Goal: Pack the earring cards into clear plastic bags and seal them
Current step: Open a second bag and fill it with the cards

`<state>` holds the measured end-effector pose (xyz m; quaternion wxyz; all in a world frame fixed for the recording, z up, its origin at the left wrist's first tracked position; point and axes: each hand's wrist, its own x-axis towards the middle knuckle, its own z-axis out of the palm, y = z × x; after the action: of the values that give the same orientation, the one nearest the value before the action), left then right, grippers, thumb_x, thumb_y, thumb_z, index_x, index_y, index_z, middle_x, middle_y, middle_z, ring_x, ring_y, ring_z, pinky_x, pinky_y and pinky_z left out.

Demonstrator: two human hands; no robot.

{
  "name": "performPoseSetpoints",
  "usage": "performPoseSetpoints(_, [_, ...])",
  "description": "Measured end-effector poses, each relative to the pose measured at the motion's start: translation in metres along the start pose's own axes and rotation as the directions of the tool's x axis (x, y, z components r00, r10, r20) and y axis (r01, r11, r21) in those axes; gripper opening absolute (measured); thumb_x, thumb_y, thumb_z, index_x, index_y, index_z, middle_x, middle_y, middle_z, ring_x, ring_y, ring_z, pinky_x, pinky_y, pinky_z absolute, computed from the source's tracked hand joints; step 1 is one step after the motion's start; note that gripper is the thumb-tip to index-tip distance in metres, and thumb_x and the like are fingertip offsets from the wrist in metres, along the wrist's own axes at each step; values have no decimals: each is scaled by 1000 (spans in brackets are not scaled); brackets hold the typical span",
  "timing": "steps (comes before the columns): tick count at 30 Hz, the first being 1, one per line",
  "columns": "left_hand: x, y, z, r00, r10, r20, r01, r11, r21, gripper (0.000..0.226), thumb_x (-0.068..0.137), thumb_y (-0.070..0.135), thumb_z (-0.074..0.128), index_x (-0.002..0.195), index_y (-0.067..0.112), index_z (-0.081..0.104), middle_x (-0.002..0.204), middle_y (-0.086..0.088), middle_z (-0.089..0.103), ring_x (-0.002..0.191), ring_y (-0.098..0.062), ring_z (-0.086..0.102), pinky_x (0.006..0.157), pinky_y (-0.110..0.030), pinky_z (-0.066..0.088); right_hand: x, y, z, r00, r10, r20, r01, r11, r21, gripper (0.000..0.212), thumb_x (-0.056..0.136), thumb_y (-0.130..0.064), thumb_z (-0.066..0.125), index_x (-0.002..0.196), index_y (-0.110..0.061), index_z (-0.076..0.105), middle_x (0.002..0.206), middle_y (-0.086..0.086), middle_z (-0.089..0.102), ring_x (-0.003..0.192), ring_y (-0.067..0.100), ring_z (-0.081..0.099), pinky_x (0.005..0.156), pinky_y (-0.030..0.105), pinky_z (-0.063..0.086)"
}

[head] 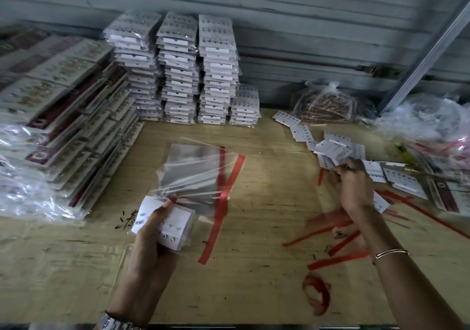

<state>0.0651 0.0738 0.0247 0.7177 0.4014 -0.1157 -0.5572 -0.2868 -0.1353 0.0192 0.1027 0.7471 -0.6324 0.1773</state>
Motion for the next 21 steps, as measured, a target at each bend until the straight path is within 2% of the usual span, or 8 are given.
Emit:
performPoseSetpoints(3, [0, 1, -4, 1000, 4, 4, -4, 1000, 6, 34, 89, 16, 60, 123, 9, 62, 110, -15, 69, 96, -28, 68, 83, -41, 59, -4, 0, 2, 966, -145, -214, 151, 988, 11, 7, 81, 1, 74, 86, 6, 74, 92, 17, 62, 86, 38, 62, 55, 44, 57])
performPoseSetpoints(7, [-1, 1, -7, 1000, 3, -13, -3, 1000, 16, 30, 91, 17, 60, 120, 10, 63, 112, -15, 68, 99, -29, 67, 84, -44, 57, -15, -8, 0, 869, -273, -413, 294, 956, -12, 5, 83, 2, 70, 86, 4, 73, 91, 14, 64, 83, 30, 61, 64, 42, 56])
performPoseSetpoints(10, [-2, 3, -8, 1000, -12, -25, 12, 1000, 13, 40, 92, 20, 62, 127, 2, 58, 121, -22, 60, 109, -38, 58, 96, -55, 49, -25, -15, -2, 804, -385, -453, 390, 917, -87, 6, 86, 3, 67, 89, 5, 72, 92, 16, 67, 84, 28, 65, 75, 39, 56])
performPoseSetpoints(12, [-2, 4, -8, 999, -19, -38, 19, 1000, -2, 49, 92, 21, 61, 134, -4, 51, 124, -25, 56, 112, -40, 54, 100, -59, 42, -32, -19, -4, 821, -386, -420, 395, 916, -70, 11, 91, 1, 62, 90, 7, 72, 93, 18, 68, 86, 32, 68, 75, 42, 58])
performPoseSetpoints(14, [-2, 3, -10, 999, -19, -42, 19, 1000, -15, 47, 91, 21, 61, 131, -2, 54, 123, -23, 57, 109, -39, 56, 101, -60, 40, -37, -25, -8, 868, -276, -413, 325, 944, 53, 7, 87, 1, 67, 88, 6, 72, 91, 17, 69, 82, 30, 67, 74, 35, 58])
performPoseSetpoints(16, [-2, 4, -9, 1000, -13, -27, 13, 1000, -2, 39, 90, 22, 62, 126, 7, 59, 118, -21, 59, 102, -35, 60, 95, -56, 47, -42, -32, -12, 919, -24, -395, 167, 929, 331, 7, 81, 1, 74, 87, 5, 71, 85, 15, 69, 72, 24, 65, 69, 22, 51])
performPoseSetpoints(19, [-2, 4, -9, 1000, -10, -11, 10, 1000, 7, 40, 88, 23, 62, 125, 8, 59, 114, -20, 61, 97, -33, 62, 81, -46, 56, -48, -40, -17, 922, 349, -166, -118, 665, 738, 13, 86, -8, 73, 97, 0, 73, 83, 12, 72, 68, 3, 64, 65, 13, 50])
performPoseSetpoints(21, [-2, 4, -9, 1000, -22, -14, 22, 1000, 2, 47, 88, 23, 62, 129, 0, 56, 119, -25, 56, 105, -41, 55, 92, -62, 46, -53, -46, -18, 906, 422, -22, -215, 506, 835, 14, 89, -13, 71, 100, -5, 73, 82, 6, 71, 67, -6, 64, 64, 6, 48])
